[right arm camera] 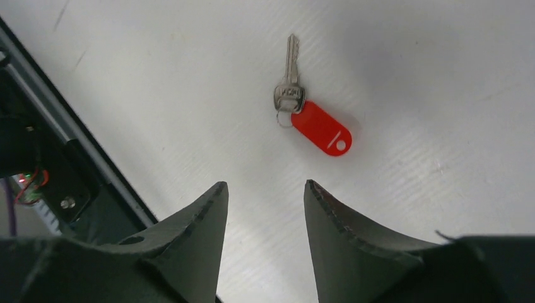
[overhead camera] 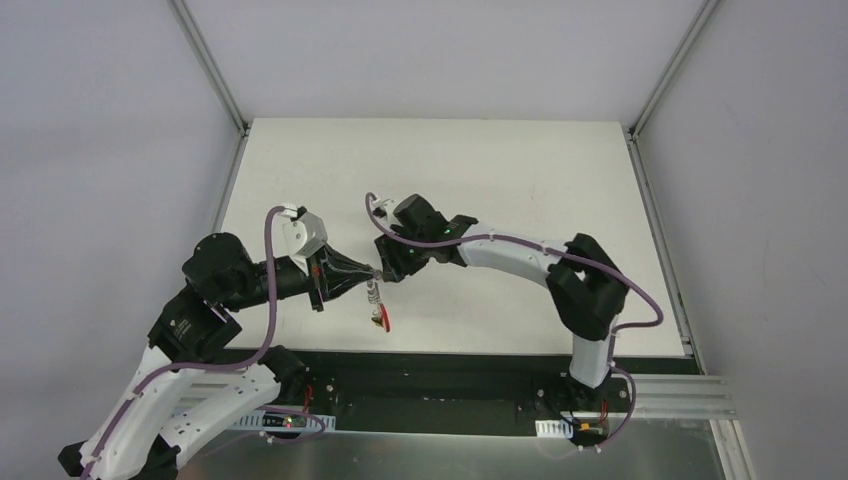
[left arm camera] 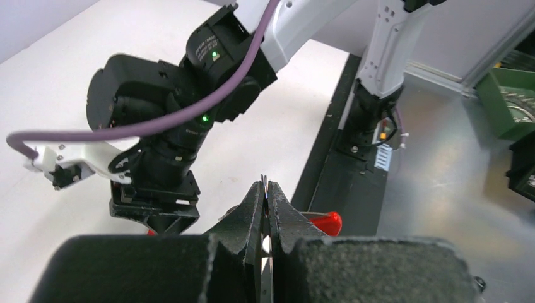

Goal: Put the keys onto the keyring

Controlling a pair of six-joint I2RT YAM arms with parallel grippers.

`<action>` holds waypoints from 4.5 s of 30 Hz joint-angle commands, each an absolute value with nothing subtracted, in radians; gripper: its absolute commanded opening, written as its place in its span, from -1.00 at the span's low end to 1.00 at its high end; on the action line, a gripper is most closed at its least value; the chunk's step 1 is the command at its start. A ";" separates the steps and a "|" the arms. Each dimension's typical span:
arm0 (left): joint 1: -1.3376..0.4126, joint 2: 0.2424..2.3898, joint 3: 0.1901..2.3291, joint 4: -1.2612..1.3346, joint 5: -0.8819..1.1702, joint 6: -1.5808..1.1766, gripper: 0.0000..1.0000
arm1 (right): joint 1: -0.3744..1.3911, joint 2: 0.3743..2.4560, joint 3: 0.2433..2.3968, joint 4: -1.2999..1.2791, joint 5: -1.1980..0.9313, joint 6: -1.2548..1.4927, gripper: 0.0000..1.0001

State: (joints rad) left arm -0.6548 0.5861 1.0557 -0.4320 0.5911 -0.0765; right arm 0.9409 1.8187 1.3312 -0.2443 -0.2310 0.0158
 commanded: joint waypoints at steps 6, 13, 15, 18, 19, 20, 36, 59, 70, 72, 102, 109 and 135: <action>-0.658 0.501 1.011 -0.436 0.477 -0.009 -1.00 | 0.997 2.020 1.494 -0.161 -0.119 -0.128 0.02; -0.658 0.483 1.001 -0.452 0.463 0.030 -1.00 | 1.035 2.051 1.519 -0.154 -0.063 -0.170 0.01; -0.658 0.482 0.996 -0.454 0.463 0.033 -1.00 | 1.044 2.063 1.537 -0.174 -0.057 -0.182 -0.01; -0.658 0.476 0.993 -0.454 0.459 0.037 -1.00 | 1.058 2.074 1.547 -0.180 -0.034 -0.194 -0.04; -0.658 0.472 0.993 -0.454 0.459 0.039 -1.00 | 1.060 2.079 1.550 -0.183 -0.030 -0.196 -0.07; -0.658 0.470 0.994 -0.454 0.458 0.040 -1.00 | 1.061 2.082 1.553 -0.186 -0.028 -0.200 -0.10; -0.658 0.447 0.987 -0.454 0.447 0.041 -1.00 | 1.104 2.100 1.544 -0.203 0.132 -0.278 -0.20; -0.658 0.445 0.981 -0.454 0.439 0.044 -1.00 | 1.126 2.115 1.523 -0.234 0.173 -0.293 -0.44; -0.658 0.442 0.982 -0.454 0.433 0.043 -1.00 | 1.130 2.128 1.519 -0.233 0.191 -0.295 -0.63; -0.658 0.441 0.980 -0.454 0.432 0.043 -1.00 | 1.130 2.132 1.521 -0.232 0.193 -0.296 -0.68; -0.658 0.421 1.097 -0.454 0.533 0.003 -1.00 | 1.075 1.587 1.192 -0.287 0.074 -0.135 -1.00; -0.658 0.413 1.126 -0.454 0.541 -0.027 -1.00 | 1.021 1.478 1.178 -0.379 0.151 -0.078 -1.00; -0.659 0.444 1.113 -0.427 0.532 -0.054 -1.00 | 0.613 1.286 1.061 -0.388 0.151 0.196 -1.00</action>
